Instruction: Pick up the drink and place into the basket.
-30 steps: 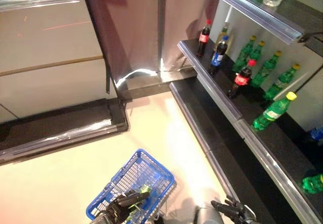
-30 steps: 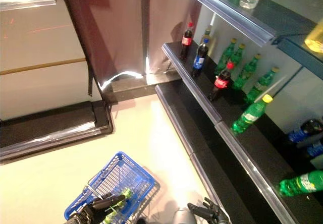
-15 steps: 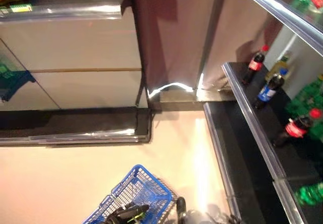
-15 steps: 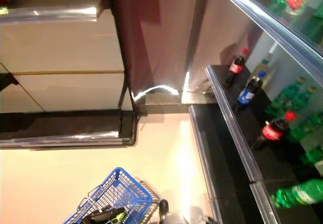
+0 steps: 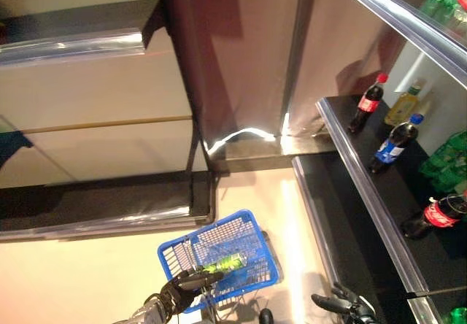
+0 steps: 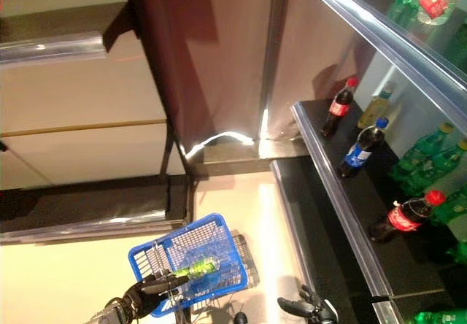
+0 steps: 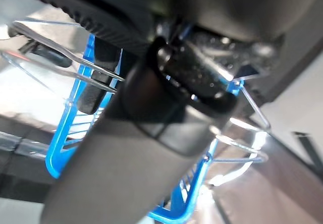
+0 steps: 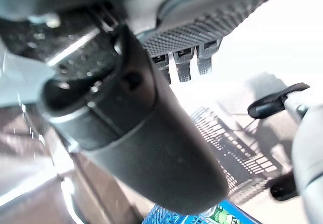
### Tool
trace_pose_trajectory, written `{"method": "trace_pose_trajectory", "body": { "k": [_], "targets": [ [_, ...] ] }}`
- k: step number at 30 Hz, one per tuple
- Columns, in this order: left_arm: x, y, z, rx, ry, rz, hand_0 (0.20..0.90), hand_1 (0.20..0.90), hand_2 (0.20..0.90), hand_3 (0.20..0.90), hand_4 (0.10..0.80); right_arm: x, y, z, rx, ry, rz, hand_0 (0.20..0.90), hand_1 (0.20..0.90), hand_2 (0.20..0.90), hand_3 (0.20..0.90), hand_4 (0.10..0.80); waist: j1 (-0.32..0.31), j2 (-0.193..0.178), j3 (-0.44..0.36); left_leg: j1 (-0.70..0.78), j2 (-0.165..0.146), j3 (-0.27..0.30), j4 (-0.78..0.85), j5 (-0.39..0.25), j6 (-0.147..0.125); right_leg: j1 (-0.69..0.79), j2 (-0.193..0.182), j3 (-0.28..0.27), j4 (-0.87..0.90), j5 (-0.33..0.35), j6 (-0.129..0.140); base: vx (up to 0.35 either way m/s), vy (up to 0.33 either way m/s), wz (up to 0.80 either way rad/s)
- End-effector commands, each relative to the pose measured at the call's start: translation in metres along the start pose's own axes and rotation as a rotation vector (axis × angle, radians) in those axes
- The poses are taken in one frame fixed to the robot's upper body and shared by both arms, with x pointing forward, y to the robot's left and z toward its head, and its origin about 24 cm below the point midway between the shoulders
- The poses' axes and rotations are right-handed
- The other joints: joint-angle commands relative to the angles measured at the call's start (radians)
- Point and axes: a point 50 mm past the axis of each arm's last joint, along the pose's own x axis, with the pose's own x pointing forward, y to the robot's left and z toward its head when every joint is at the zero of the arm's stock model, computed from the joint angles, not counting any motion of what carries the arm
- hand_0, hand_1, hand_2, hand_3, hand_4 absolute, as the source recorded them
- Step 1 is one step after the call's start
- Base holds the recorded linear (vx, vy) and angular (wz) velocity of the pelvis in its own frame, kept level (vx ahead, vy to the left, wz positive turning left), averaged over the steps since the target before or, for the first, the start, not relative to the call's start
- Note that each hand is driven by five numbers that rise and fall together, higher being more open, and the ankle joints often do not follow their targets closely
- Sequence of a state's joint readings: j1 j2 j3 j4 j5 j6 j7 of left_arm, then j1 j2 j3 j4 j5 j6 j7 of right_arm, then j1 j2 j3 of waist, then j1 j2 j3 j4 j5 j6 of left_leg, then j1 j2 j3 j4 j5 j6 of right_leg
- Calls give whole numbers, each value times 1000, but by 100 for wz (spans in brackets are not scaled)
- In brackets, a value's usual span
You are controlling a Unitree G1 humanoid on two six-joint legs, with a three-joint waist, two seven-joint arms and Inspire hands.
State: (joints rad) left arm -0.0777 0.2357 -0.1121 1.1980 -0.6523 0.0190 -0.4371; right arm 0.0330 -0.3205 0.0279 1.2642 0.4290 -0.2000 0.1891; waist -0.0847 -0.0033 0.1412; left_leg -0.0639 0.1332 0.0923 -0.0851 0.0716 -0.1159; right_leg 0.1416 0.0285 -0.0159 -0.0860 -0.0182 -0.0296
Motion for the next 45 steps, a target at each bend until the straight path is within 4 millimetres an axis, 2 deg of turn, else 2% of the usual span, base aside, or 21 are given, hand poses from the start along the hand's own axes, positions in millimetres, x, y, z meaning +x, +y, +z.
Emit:
{"method": "trace_pose_trajectory", "body": {
  "k": [1,2,4,8,13,16,17,19,20,21,22,25,29,31,33,35,38,40,42,43,45],
  "targets": [
    [-7,5,14,10,-90,-62,300,300,300,200,100,-3,-20,11,-23,-37,-67,900,900,900,900,800,39,-1,-38,-2,-48,-16,-2,48,37,-40,-19,-22,179,-99,90,255,211,-55],
    [-7,5,14,11,-89,-61,300,300,300,200,100,-3,-21,11,-21,-36,-68,900,900,900,900,800,39,-2,-38,1,-49,-15,-2,47,38,-39,-20,-22,180,-100,91,267,211,-70],
    [-9,9,13,16,-82,-51,300,300,300,200,100,-5,-21,5,-22,-22,-59,900,900,900,900,800,38,-10,-49,23,-78,-18,-2,32,54,-33,-35,-27,186,-82,106,202,152,-46],
    [-10,13,23,12,-114,-36,300,300,300,200,100,-5,-12,-2,-40,-19,-2,900,900,900,900,800,31,-23,-65,54,-123,-23,-2,-4,87,-86,-79,-40,288,-25,160,226,192,-22],
    [-8,13,26,74,-67,-39,300,300,300,200,100,-4,2,-6,30,-44,17,900,900,900,900,800,2,-28,-63,59,-137,0,-2,-16,100,-161,-99,-32,369,19,189,143,127,-23],
    [-7,10,27,110,-51,-47,300,300,300,200,100,-3,15,-8,38,-53,40,900,900,900,900,800,-22,-31,-45,72,-120,104,-2,-26,97,-210,-142,-118,321,54,213,-2,93,-53],
    [-6,9,29,114,-53,-51,300,300,300,200,100,-2,16,-8,37,-54,43,900,900,900,900,800,-21,-34,-39,74,-111,144,-2,-28,93,-209,-170,-160,287,70,220,-74,6,-87],
    [-7,11,32,103,-71,-31,300,300,300,200,100,-1,18,-7,31,-50,50,900,900,900,900,800,-17,-44,-30,88,-85,241,-2,-29,81,-210,-249,-245,249,145,240,-80,-29,-103],
    [-8,13,32,96,-76,-22,300,300,300,200,100,-1,17,-7,28,-49,53,900,900,900,900,800,-13,-46,-29,95,-76,277,-2,-29,77,-204,-272,-272,239,162,247,-73,-54,-113],
    [-11,19,31,80,-86,5,300,300,300,200,100,-2,16,-7,18,-48,54,900,900,900,900,800,-3,-51,-30,116,-57,342,-2,-40,58,-176,-326,-338,230,179,272,-53,-36,-103],
    [-11,19,31,79,-87,7,300,300,300,200,100,-2,16,-7,16,-48,54,900,900,900,900,800,-1,-52,-29,118,-56,349,-2,-40,57,-173,-329,-342,229,181,273,-78,-57,-110],
    [-16,27,27,80,-82,23,300,300,300,200,100,-3,9,-9,29,-40,26,900,900,900,900,800,18,-52,-41,118,-24,431,-2,-19,42,-144,-364,-413,205,198,274,-126,-86,-140],
    [-20,33,23,49,-98,35,300,300,300,200,100,-5,4,-11,6,-27,17,900,900,900,900,800,36,-52,-52,128,-16,473,-2,-19,52,-109,-389,-458,200,194,270,-108,-123,-171],
    [-23,37,19,12,-116,51,300,300,300,200,100,-4,3,-11,-9,-30,26,900,900,900,900,800,51,-47,-53,140,-2,516,-2,-10,49,-85,-417,-522,188,201,268,-168,-245,-139],
    [-26,40,17,16,-107,54,300,300,300,200,100,-3,5,-9,-3,-33,32,900,900,900,900,800,53,-46,-54,151,10,539,-2,-4,43,-84,-418,-548,169,208,266,-128,-280,-52],
    [-27,43,17,22,-102,63,300,300,300,200,100,-4,7,-12,-14,-21,39,900,900,900,900,800,48,-39,-52,160,35,576,-2,7,34,-85,-392,-581,151,169,250,-103,-296,-51],
    [-25,40,21,21,-115,51,300,300,300,200,100,-4,8,-15,-13,-9,36,900,900,900,900,800,22,-28,-41,153,60,557,0,18,36,-121,-331,-510,187,77,223,-90,-307,-126],
    [-23,37,22,3,-128,53,300,300,300,200,100,-5,6,-18,-19,7,26,900,900,900,900,800,13,-24,-35,147,62,501,2,17,36,-137,-305,-453,224,33,214,-35,-237,-16],
    [-24,39,20,-32,-139,60,300,300,300,200,100,-6,4,-18,-47,16,27,900,900,900,900,800,12,-19,-31,149,65,459,0,13,29,-137,-288,-427,231,8,212,5,-176,23],
    [-27,41,14,-53,-140,64,300,300,300,200,100,-5,0,-13,-65,14,26,900,900,900,900,800,28,-21,-32,159,55,367,-1,-5,29,-131,-277,-396,213,10,212,86,-156,-12],
    [-30,45,6,-73,-134,77,300,300,300,200,100,-4,-6,-7,-68,11,13,900,900,900,900,800,46,-18,-36,160,42,278,0,-13,38,-126,-252,-349,202,8,190,87,-154,-73]
  ]
}}
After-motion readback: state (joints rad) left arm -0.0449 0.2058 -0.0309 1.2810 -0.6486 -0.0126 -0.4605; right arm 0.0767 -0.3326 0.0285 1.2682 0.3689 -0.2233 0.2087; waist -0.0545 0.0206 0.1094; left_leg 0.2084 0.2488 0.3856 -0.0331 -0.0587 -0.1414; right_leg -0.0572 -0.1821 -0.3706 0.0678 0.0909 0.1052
